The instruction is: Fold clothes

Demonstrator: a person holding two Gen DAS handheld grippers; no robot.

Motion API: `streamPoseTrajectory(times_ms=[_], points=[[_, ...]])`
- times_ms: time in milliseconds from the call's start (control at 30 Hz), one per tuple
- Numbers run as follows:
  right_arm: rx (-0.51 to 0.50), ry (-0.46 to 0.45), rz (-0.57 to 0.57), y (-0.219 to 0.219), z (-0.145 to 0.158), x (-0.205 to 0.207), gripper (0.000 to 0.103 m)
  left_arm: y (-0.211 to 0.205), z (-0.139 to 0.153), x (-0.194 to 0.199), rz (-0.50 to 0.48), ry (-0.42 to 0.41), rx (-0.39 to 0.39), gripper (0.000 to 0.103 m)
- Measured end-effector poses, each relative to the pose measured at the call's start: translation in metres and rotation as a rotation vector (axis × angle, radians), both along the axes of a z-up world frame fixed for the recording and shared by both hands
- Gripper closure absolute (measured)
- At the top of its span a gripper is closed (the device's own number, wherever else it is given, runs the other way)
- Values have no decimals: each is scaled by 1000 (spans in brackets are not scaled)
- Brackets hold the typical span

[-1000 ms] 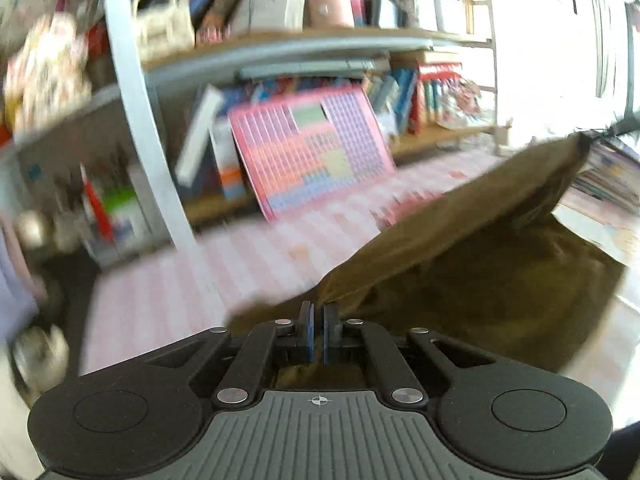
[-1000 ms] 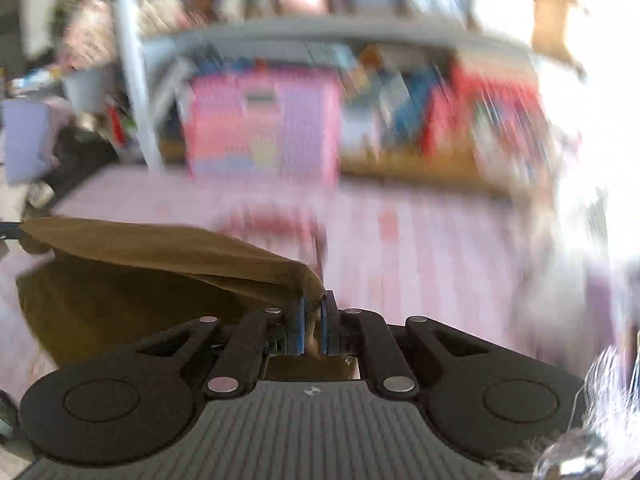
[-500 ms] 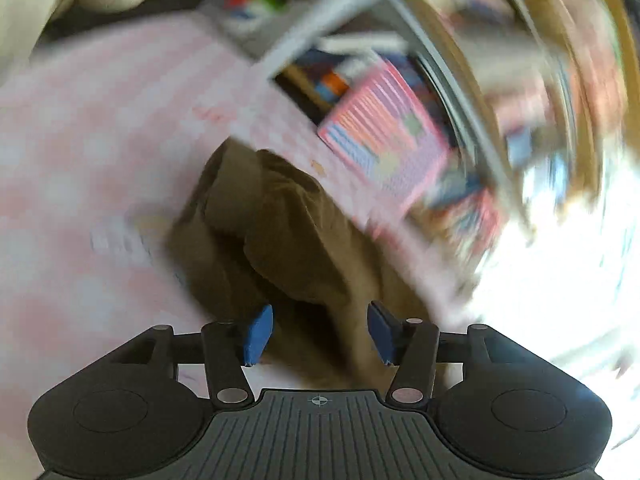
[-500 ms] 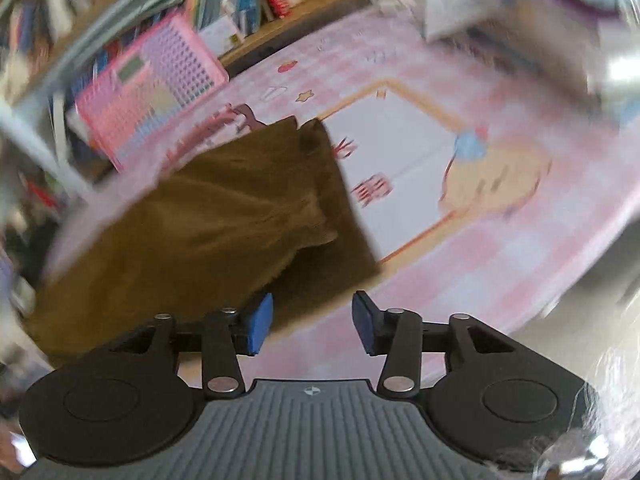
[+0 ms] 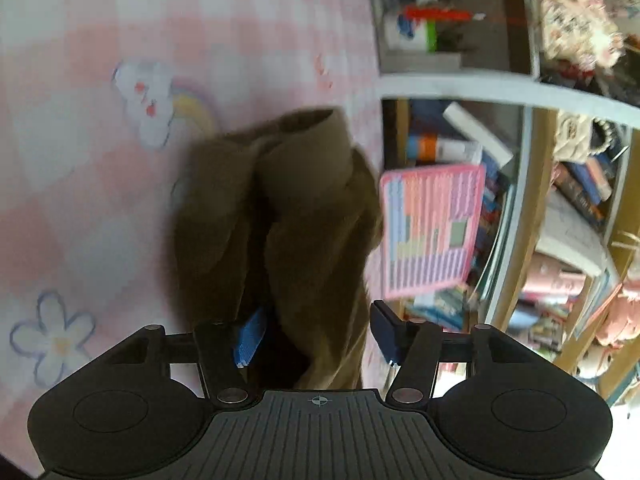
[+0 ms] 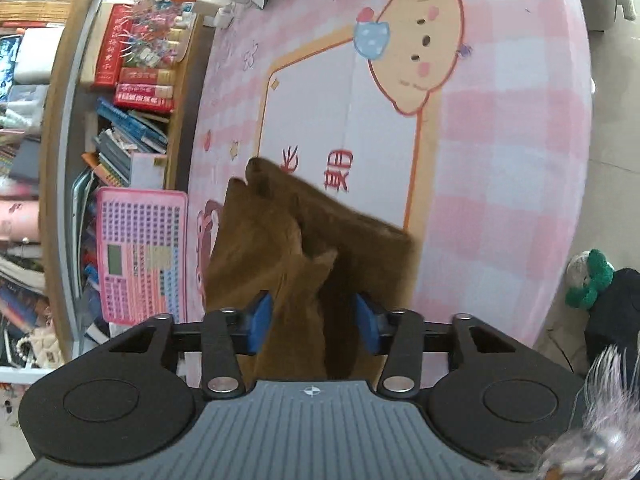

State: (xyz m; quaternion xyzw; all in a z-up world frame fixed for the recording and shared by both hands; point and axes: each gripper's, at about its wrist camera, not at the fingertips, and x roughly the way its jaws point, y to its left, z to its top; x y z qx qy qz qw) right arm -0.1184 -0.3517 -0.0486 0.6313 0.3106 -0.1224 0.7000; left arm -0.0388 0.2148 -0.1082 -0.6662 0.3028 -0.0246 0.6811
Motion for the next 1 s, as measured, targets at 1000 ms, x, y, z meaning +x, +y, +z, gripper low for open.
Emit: streamPoseTrajectory(times_ms=[1000], points=[[-328, -43, 149, 9, 34, -3, 97, 1, 42, 24, -118, -40, 337, 101]])
